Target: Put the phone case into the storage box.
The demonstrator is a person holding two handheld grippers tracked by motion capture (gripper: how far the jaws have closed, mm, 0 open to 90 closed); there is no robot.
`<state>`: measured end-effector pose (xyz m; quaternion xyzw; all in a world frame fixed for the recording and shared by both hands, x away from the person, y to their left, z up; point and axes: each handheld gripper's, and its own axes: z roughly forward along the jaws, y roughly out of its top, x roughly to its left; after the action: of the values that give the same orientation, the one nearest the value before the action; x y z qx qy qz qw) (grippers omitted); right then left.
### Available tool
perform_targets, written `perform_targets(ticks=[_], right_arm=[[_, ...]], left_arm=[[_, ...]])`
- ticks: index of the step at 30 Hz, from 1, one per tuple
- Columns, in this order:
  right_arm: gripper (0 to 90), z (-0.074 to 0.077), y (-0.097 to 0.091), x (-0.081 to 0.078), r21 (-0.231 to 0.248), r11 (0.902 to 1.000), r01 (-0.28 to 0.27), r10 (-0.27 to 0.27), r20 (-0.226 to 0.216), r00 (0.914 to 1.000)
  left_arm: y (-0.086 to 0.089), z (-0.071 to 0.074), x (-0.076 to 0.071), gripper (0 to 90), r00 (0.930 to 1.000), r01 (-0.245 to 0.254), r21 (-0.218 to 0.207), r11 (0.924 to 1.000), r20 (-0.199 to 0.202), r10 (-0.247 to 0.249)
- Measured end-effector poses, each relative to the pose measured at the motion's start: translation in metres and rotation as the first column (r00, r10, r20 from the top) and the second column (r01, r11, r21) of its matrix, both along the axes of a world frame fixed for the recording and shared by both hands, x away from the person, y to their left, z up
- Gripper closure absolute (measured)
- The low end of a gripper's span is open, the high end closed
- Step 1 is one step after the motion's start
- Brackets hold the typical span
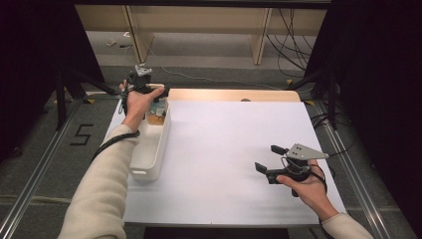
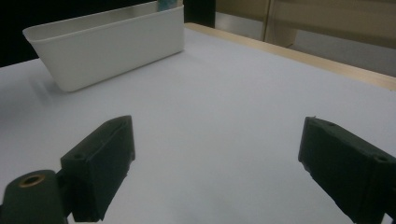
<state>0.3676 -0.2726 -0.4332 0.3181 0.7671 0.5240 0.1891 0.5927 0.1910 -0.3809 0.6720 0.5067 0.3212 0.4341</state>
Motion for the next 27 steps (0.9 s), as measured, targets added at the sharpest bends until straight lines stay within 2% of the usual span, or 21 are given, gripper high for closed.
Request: perform_targets(ticks=[5,9,17,27], right_arm=[[11.6,0.000,0.000,0.000,-0.002,1.0000,0.000,0.000,-0.001,1.0000],[11.5,0.000,0.000,0.000,0.000,1.0000,0.000,0.000,0.000,1.0000],[11.5,0.000,0.000,0.000,-0.001,1.0000,0.000,0.000,0.000,1.0000],[11.5,0.000,0.000,0.000,-0.002,1.0000,0.000,0.000,0.000,1.0000]], left_arm=[[-0.004,0.006,-0.003,0.0,0.9998,0.012,-0.003,0.9999,0.013,-0.012],[-0.007,0.011,-0.007,0.5,0.9996,0.020,-0.029,0.9994,0.021,-0.020],[-0.013,0.020,-0.017,2.6,0.9983,0.048,-0.035,0.9982,0.035,-0.047],[-0.017,0.024,-0.032,4.2,0.9958,0.087,-0.041,0.9954,0.031,-0.086]])
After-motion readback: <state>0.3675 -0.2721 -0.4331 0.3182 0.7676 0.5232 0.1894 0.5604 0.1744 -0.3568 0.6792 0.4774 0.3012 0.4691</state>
